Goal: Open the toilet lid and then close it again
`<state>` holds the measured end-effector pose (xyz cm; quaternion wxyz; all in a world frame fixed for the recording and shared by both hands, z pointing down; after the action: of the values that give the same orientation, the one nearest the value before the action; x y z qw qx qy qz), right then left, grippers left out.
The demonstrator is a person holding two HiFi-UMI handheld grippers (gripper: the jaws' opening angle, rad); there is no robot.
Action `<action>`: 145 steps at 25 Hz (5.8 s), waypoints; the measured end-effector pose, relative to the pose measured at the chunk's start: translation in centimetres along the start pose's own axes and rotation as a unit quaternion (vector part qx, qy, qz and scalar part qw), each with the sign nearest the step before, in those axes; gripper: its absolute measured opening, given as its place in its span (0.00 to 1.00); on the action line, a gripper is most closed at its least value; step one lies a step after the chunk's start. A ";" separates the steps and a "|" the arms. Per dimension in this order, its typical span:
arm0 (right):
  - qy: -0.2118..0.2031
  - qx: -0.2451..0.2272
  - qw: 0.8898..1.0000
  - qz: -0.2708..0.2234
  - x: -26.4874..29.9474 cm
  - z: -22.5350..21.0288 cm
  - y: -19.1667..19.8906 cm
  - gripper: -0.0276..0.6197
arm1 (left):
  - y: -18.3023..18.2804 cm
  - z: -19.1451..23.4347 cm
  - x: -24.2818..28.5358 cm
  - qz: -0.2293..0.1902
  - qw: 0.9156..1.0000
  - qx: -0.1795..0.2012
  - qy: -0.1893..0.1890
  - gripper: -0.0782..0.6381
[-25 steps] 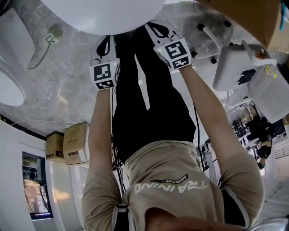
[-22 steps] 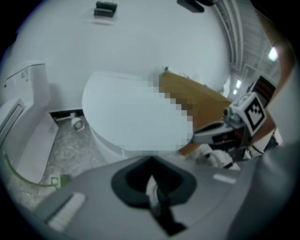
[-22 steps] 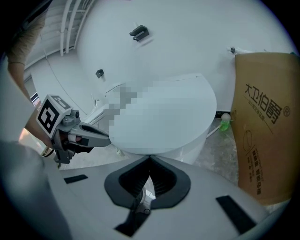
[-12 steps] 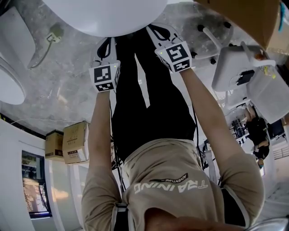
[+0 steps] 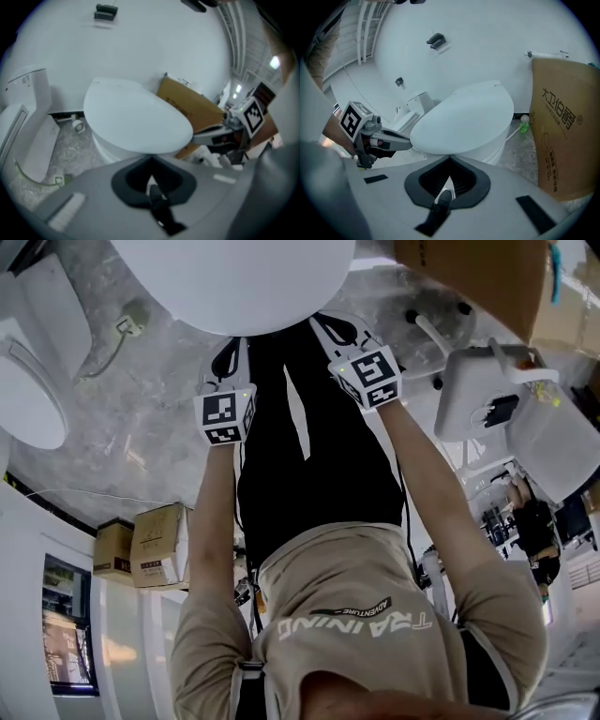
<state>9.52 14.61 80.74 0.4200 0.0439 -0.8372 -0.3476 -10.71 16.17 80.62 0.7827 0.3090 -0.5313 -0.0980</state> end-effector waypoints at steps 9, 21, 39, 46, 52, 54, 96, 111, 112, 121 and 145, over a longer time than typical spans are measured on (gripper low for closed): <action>-0.010 0.000 1.000 -0.019 -3.5 1.6 -4.5 0.06 | -4.6 -1.0 -4.0 0.001 1.000 0.005 -0.003 0.12; -0.040 -0.001 0.999 -0.009 -7.2 3.2 -12.6 0.06 | -11.9 -1.2 -9.1 -0.008 0.999 0.033 -0.013 0.12; -0.047 -0.023 0.998 -0.022 -11.0 4.1 -23.2 0.06 | -21.9 -1.4 -13.8 -0.051 0.996 0.029 -0.062 0.12; -0.050 -0.026 0.998 -0.038 -12.1 4.0 -27.6 0.06 | -26.1 -1.1 -15.2 -0.071 0.994 0.028 -0.075 0.12; -0.030 -0.021 0.998 -0.051 -12.5 3.9 -31.4 0.06 | -29.6 -0.2 -15.9 -0.092 0.992 0.036 -0.074 0.12; -0.018 -0.033 0.998 -0.046 -12.6 4.1 -32.3 0.06 | -30.4 -0.1 -16.1 -0.099 0.992 0.036 -0.069 0.12; 0.001 -0.073 0.995 -0.069 -11.9 1.1 -48.5 0.06 | -45.6 4.9 -16.2 -0.150 0.985 0.043 -0.067 0.12; 0.039 -0.135 0.989 -0.053 -9.7 -0.9 -56.7 0.06 | -53.2 8.1 -14.5 -0.170 0.981 0.063 -0.073 0.12; 0.042 -0.135 0.989 -0.050 -9.4 -1.1 -57.3 0.06 | -53.7 8.5 -14.3 -0.175 0.980 0.062 -0.070 0.12; 0.044 -0.111 0.992 -0.041 -7.9 -2.7 -62.0 0.06 | -57.5 11.0 -13.1 -0.190 0.979 0.056 -0.048 0.12; 0.061 -0.106 0.991 -0.047 -3.1 -6.9 -70.2 0.06 | -65.4 15.7 -8.8 -0.199 0.977 0.049 -0.064 0.12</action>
<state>1.23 -40.93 38.02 0.4554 0.0599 -0.7657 -0.4503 -16.96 -37.18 39.19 0.6957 0.4394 -0.5126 -0.2452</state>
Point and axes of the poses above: the fingertips, and each gripper's own axes: x forward along the fingers, z to its left, y out of its underside, the point moved 7 cm from there along -x, backward along the fingers, and after that the axes turned 4 degrees about -y, right-handed, at the moved point
